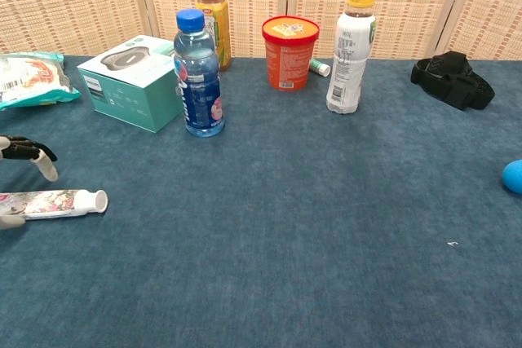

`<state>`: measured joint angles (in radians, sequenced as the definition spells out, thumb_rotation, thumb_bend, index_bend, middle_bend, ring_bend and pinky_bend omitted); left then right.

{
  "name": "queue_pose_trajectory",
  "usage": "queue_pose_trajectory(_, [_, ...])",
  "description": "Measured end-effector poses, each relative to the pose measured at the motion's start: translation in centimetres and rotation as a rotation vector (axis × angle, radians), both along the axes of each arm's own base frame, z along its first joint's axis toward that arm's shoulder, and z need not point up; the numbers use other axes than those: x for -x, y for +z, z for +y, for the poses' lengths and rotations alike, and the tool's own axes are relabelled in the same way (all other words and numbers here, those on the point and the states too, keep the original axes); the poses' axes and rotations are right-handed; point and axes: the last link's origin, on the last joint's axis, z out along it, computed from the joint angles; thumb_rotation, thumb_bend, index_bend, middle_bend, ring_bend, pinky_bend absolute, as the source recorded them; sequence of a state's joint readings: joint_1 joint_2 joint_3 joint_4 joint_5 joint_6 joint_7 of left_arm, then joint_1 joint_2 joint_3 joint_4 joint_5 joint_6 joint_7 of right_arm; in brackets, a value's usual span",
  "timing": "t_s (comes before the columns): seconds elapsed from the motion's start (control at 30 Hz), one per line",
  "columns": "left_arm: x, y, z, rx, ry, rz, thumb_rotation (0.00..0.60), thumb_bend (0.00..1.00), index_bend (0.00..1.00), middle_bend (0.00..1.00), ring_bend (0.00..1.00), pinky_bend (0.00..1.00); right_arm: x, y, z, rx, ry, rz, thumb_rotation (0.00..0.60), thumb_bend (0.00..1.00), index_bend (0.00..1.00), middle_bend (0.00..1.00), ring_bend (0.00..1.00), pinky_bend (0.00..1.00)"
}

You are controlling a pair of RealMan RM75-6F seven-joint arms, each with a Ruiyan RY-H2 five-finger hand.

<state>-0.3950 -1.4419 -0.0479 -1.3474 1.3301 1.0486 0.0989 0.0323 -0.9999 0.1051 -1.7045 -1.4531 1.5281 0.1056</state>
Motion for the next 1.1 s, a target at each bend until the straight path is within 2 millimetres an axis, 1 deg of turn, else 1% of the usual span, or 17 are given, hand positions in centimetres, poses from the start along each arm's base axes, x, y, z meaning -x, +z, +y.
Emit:
queue_pose_trajectory(0.27, [0.7,-0.3,0.8,-0.005,0.021,0.005,0.6,0.17,0.34,0.17,0.08,0.04,0.3,-0.1,0.1,0.001,-0.009,-0.004,0.6,0.2,0.21,0.14,0.01,0.09])
queue_pose_trajectory(0.47, [0.9,-0.3,1.8,-0.023,0.027,0.014,0.6,0.17,0.37,0.19,0.1,0.06,0.4,-0.1,0.2,0.0,-0.011,-0.006,0.6,0.2,0.21,0.14,0.01,0.09])
queue_pose_trajectory(0.6, [0.7,-0.3,1.8,-0.014,0.026,0.003,0.6,0.17,0.39,0.19,0.1,0.06,0.5,-0.1,0.2,0.002,-0.015,-0.007,0.6,0.2,0.21,0.14,0.01,0.09])
queue_pose_trajectory(0.77, [0.2,-0.8,1.4,0.024,0.012,-0.001,0.6,0.17,0.39,0.19,0.1,0.06,0.6,-0.1,0.2,0.003,-0.018,-0.01,0.6,0.2,0.21,0.13,0.01,0.09])
queue_pose_trajectory(0.9, [-0.3,-1.0,1.5,0.033,0.0,-0.005,0.6,0.17,0.39,0.19,0.1,0.06,0.8,0.0,0.3,0.002,-0.02,-0.01,0.6,0.2,0.21,0.13,0.01,0.09])
queue_pose_trajectory(1.0, [-0.5,-1.2,1.7,0.035,-0.002,-0.008,0.6,0.2,0.39,0.19,0.11,0.06,0.9,0.0,0.3,0.003,-0.025,-0.011,0.6,0.2,0.21,0.13,0.01,0.09])
queue_pose_trajectory(1.1, [-0.7,-1.2,1.8,0.033,-0.006,-0.013,0.6,0.23,0.41,0.23,0.14,0.07,1.0,0.0,0.4,0.002,-0.03,-0.012,0.6,0.2,0.21,0.13,0.01,0.09])
